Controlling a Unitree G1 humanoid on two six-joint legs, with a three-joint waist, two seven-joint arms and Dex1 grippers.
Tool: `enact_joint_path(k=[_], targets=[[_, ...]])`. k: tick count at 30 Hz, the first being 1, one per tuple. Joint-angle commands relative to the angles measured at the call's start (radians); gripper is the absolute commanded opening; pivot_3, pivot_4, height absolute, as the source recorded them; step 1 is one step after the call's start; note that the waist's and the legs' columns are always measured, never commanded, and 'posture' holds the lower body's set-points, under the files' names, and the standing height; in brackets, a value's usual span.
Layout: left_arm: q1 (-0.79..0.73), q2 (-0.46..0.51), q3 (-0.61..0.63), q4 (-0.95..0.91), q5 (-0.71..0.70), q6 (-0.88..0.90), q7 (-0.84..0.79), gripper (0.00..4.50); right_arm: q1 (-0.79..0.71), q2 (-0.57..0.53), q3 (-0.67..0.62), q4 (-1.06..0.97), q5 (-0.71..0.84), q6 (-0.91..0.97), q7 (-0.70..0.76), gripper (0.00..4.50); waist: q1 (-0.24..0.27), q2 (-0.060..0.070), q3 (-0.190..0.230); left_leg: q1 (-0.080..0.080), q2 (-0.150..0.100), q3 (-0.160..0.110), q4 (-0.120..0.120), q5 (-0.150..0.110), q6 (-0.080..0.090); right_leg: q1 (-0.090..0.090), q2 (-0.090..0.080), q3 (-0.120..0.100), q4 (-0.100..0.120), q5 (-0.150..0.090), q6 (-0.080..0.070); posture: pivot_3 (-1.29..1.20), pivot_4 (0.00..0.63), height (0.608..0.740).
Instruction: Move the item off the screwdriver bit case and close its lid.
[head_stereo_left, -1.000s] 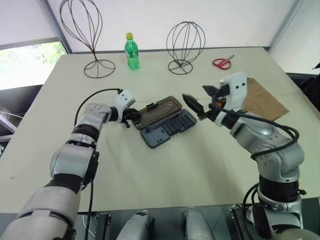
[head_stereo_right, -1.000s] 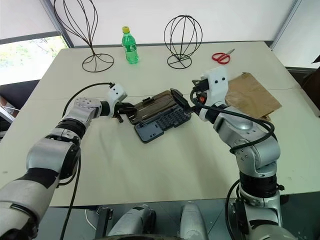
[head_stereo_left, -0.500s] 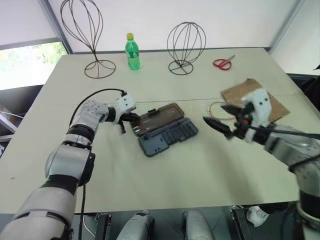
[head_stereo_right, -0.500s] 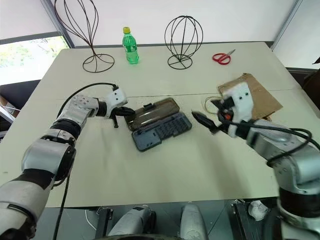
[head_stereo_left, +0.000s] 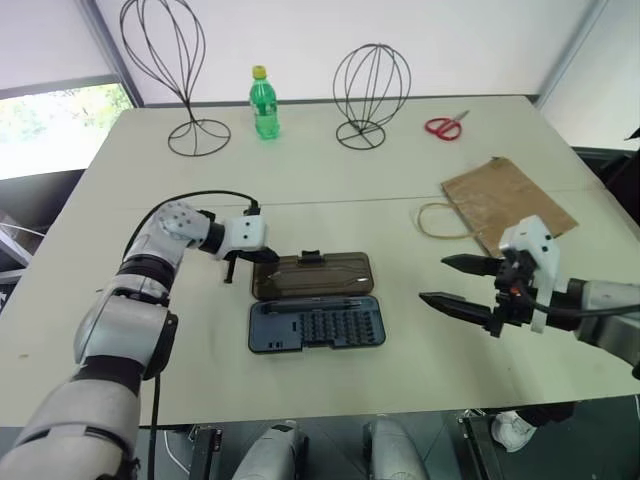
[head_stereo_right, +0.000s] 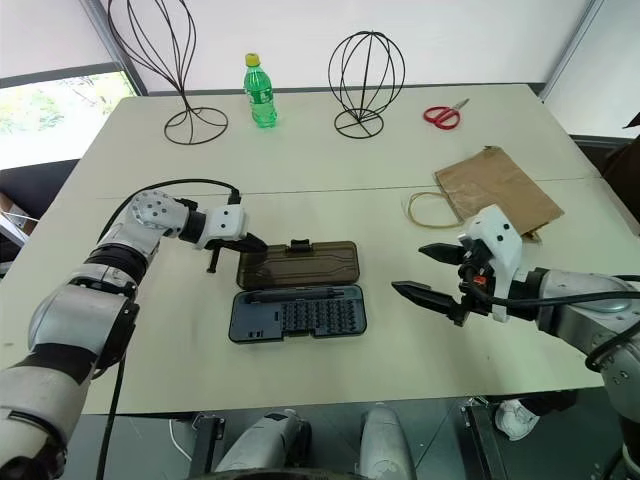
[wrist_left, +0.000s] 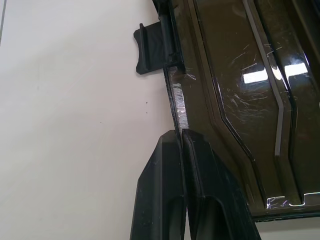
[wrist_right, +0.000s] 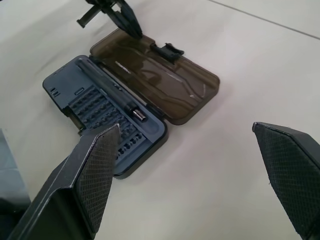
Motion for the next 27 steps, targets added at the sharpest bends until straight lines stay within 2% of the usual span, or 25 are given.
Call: enact_joint_path(k=[1, 6, 7, 10, 15, 16, 19, 24, 27], targets=[[0.023, 0.015, -0.016, -0.014, 0.016, 0.012, -0.031, 0.04, -0.029, -0.003, 0.003, -0.001, -0.015, -0.034, -0.006, 4.4, 0.0, 0.0, 0.0, 0.0, 0.0, 0.0, 0.0, 0.0, 0.0, 0.0, 0.0, 0.0, 0.0, 0.0, 0.0, 0.0, 0.15, 0.74], [0.03, 0.013, -0.005, -0.019, 0.0, 0.032, -0.026, 0.04, -0.043, 0.001, 0.026, 0.011, -0.032, -0.047, -0.005, 4.4, 0.0, 0.0, 0.0, 0.0, 0.0, 0.0, 0.0, 0.0, 0.0, 0.0, 0.0, 0.0, 0.0, 0.0, 0.0, 0.0, 0.15, 0.74], [0.031, 0.011, -0.001, -0.02, -0.002, 0.035, -0.016, 0.3, -0.045, 0.002, 0.031, 0.012, -0.032, -0.049, -0.003, 4.4, 0.0, 0.0, 0.0, 0.0, 0.0, 0.0, 0.0, 0.0, 0.0, 0.0, 0.0, 0.0, 0.0, 0.0, 0.0, 0.0, 0.15, 0.74], [0.033, 0.006, 0.008, -0.023, -0.006, 0.047, 0.0, 1.39, -0.048, 0.004, 0.045, 0.016, -0.04, -0.056, -0.002, 4.4, 0.0, 0.0, 0.0, 0.0, 0.0, 0.0, 0.0, 0.0, 0.0, 0.0, 0.0, 0.0, 0.0, 0.0, 0.0, 0.0, 0.15, 0.74], [0.027, -0.004, 0.039, -0.031, -0.036, 0.082, 0.015, 4.06, -0.055, 0.008, 0.058, 0.028, -0.048, -0.068, 0.001, 4.4, 0.002, 0.0, 0.0, 0.0, 0.0, 0.0, 0.001, 0.0, 0.0, 0.0, 0.0, 0.0, 0.0, 0.0, 0.0, 0.0, 0.15, 0.74], [0.026, -0.005, 0.049, -0.034, -0.046, 0.099, 0.017, 4.47, -0.053, 0.008, 0.059, 0.031, -0.051, -0.071, 0.004, 4.4, 0.002, 0.0, 0.0, 0.0, 0.0, 0.0, 0.001, 0.0, 0.0, 0.0, 0.0, 0.0, 0.0, 0.0, 0.0, 0.0, 0.15, 0.74], [0.022, -0.005, 0.106, -0.047, -0.117, 0.219, -0.037, 4.47, -0.046, 0.006, 0.062, 0.043, -0.063, -0.083, 0.013, 4.4, 0.001, 0.0, 0.0, 0.0, 0.0, 0.0, 0.001, 0.0, 0.0, 0.0, 0.0, 0.0, 0.0, 0.0, 0.0, 0.0, 0.15, 0.74], [0.025, 0.033, 0.211, -0.168, -0.279, 0.596, -0.206, 4.47, -0.068, 0.032, 0.099, 0.07, -0.078, -0.106, 0.013, 4.4, -0.004, -0.001, 0.0, 0.0, 0.0, 0.0, 0.001, 0.0, 0.0, -0.001, 0.0, 0.0, 0.001, 0.0, 0.0, 0.0, 0.15, 0.74], [0.223, 0.117, 0.233, -0.673, -0.465, 0.994, -0.268, 4.47, -0.102, 0.035, 0.13, 0.096, -0.096, -0.129, 0.031, 4.4, -0.017, 0.0, 0.0, 0.0, 0.0, 0.0, 0.0, 0.0, 0.0, -0.001, 0.0, 0.001, 0.002, 0.0, 0.0, 0.0, 0.15, 0.74]])
